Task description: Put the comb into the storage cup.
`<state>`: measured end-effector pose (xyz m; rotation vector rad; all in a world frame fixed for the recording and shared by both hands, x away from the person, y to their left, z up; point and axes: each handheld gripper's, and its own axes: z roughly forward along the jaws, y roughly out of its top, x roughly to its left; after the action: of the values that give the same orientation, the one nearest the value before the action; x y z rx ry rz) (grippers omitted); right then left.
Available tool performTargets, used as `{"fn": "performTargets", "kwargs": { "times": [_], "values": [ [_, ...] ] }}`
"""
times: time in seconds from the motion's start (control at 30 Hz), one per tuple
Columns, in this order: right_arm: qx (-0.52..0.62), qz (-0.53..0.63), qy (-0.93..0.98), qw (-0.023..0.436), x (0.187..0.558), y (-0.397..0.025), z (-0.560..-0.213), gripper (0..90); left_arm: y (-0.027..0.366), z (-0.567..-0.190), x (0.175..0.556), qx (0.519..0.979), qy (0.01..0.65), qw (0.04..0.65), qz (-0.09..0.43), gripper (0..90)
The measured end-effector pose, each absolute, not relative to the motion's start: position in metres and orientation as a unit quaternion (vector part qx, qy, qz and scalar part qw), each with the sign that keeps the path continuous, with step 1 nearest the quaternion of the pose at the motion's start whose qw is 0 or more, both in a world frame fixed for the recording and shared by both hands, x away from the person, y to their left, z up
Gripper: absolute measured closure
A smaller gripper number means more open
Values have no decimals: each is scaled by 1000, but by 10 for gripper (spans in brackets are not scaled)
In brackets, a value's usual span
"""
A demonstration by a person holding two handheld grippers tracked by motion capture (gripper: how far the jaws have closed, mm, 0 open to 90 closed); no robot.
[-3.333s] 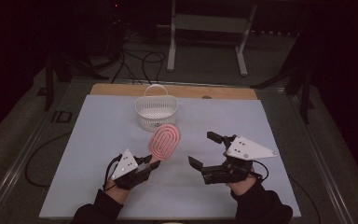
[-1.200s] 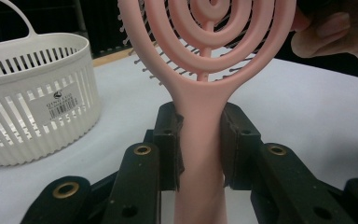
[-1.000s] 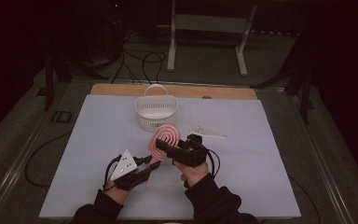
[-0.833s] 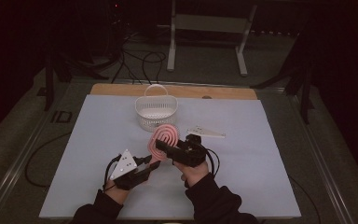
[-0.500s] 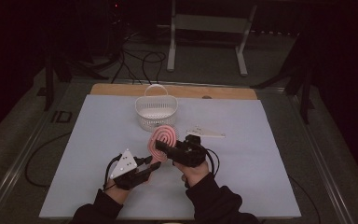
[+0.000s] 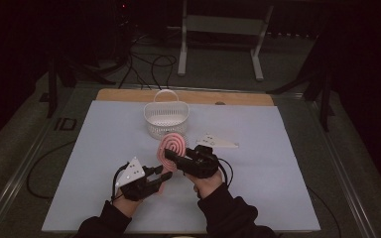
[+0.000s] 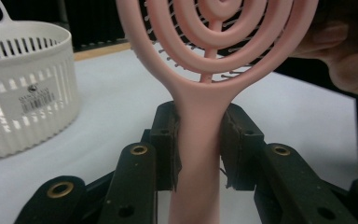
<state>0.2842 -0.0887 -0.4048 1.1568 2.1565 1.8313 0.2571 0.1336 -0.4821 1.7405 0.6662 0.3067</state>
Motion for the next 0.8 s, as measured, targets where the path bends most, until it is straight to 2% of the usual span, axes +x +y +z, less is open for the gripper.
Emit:
{"fn": "performTargets", "kwargs": {
  "times": [0.3, 0.43, 0.6, 0.7, 0.8],
  "values": [
    [374, 600, 704, 67, 288, -95, -402, 648, 134, -481, 260, 749, 300, 578, 121, 492],
    [372, 602, 703, 71, 288, -96, -398, 648, 134, -481, 261, 752, 299, 575, 115, 435],
    [364, 604, 705, 75, 288, -98, -395, 648, 135, -481, 261, 755, 297, 574, 112, 411],
    [360, 604, 706, 80, 289, -100, -392, 648, 134, -479, 261, 766, 297, 559, 112, 328],
    [360, 605, 705, 83, 289, -102, -390, 649, 133, -480, 261, 773, 294, 551, 110, 289]
  ]
}}
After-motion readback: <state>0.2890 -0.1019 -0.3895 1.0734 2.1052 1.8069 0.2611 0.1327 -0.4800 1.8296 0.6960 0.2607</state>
